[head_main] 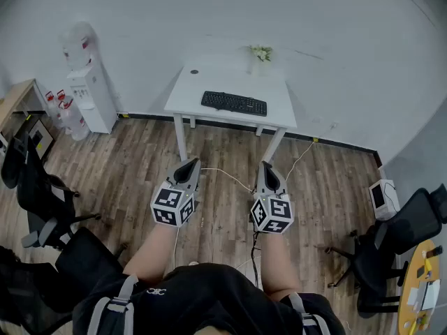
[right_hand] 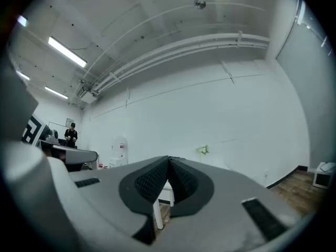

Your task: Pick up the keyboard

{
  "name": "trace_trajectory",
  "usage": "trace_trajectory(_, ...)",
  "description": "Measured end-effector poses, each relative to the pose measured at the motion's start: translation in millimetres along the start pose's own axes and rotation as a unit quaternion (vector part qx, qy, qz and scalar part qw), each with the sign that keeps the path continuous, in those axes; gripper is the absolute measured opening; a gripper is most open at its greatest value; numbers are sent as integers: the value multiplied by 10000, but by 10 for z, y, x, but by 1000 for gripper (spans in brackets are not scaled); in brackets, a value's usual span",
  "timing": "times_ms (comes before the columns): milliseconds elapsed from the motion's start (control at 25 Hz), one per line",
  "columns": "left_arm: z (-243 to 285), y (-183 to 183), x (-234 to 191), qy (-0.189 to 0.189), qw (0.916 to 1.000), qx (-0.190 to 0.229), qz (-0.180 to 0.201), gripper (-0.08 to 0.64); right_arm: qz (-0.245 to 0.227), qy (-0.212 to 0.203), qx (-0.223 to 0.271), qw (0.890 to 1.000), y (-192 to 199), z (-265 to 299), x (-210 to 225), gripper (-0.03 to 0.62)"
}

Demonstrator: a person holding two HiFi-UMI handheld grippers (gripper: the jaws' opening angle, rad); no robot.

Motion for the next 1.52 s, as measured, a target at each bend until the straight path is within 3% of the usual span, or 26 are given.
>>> trace_trajectory(520,54,-27,-229,-129,9999,19,-9,0,50,79,17,10000,30,152,-86,5)
trace_trajectory(1000,188,18,-698,59,10000,-53,40,0,-433,143,190,9988,55,558,-383,5)
trace_trajectory(1520,967,125,-1008,76,9998,-149,87,0,-432,202,113,9988,200,1310,19,5)
Point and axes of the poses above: the fingertips, and each gripper's own axes: z forward along the fingers, x to its right, y out of its underside, the point moved 9 cm from there along -z, backward along the fingers, and after that the axes turned 2 degrees about -z, right-handed, at the moved point
